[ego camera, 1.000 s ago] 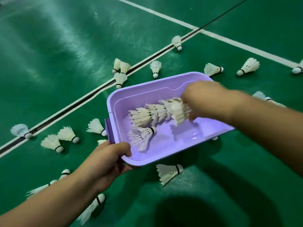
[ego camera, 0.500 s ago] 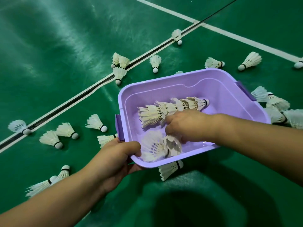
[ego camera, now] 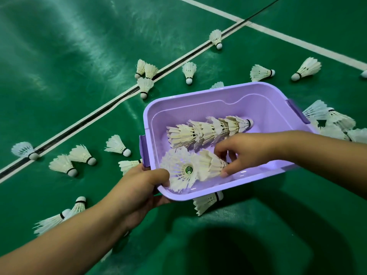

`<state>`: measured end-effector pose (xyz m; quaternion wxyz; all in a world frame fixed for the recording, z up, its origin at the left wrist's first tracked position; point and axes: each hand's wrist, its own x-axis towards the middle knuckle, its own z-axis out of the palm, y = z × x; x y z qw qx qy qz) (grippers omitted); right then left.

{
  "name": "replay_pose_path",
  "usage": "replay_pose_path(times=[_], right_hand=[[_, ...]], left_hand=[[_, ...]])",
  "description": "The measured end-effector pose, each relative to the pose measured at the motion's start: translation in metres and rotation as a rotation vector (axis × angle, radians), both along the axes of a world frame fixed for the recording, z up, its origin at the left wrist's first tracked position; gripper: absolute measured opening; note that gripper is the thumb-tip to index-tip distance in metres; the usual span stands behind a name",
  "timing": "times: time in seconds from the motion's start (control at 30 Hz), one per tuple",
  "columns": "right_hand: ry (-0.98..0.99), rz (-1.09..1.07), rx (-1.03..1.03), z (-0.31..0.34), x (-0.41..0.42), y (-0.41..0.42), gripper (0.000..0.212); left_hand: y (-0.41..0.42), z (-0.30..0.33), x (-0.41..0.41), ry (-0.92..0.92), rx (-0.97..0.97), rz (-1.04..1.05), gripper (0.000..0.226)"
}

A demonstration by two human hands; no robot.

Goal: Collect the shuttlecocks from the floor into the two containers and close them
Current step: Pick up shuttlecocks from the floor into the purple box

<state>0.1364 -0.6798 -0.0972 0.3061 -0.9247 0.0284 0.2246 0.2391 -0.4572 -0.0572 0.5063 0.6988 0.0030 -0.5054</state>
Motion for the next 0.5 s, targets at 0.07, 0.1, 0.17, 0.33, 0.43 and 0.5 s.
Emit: replay_pose_path(times=[0.07, 0.1, 0.17, 0.33, 0.43, 0.5], right_hand=[[-0.011, -0.044, 0.050, 0.001, -0.006, -0.006, 0.028], [-0.019, -0.058, 0.072, 0.002, -0.008, -0.008, 0.028], [-0.035, -0.069, 0.109, 0.004, -0.011, -0.009, 0.029], [-0.069, -0.084, 0.184, 0.006, -0.011, -0.008, 0.036], [-0.031, -0.111, 0.179, 0.007, -0.009, 0.003, 0.033], [-0.024, -0.067, 0.079, 0.007, -0.007, 0.013, 0.034]], left_hand=[[0.000, -0.001, 0.001, 0.009, -0.005, 0.004, 0.044], [0.000, -0.001, 0.000, 0.016, -0.009, -0.001, 0.045], [-0.001, -0.002, -0.001, 0.026, -0.013, -0.013, 0.047], [-0.006, -0.005, -0.003, 0.021, 0.002, -0.028, 0.053], [-0.007, -0.009, -0.002, -0.025, 0.028, -0.014, 0.054], [-0.007, -0.010, -0.002, -0.056, 0.034, -0.005, 0.055]])
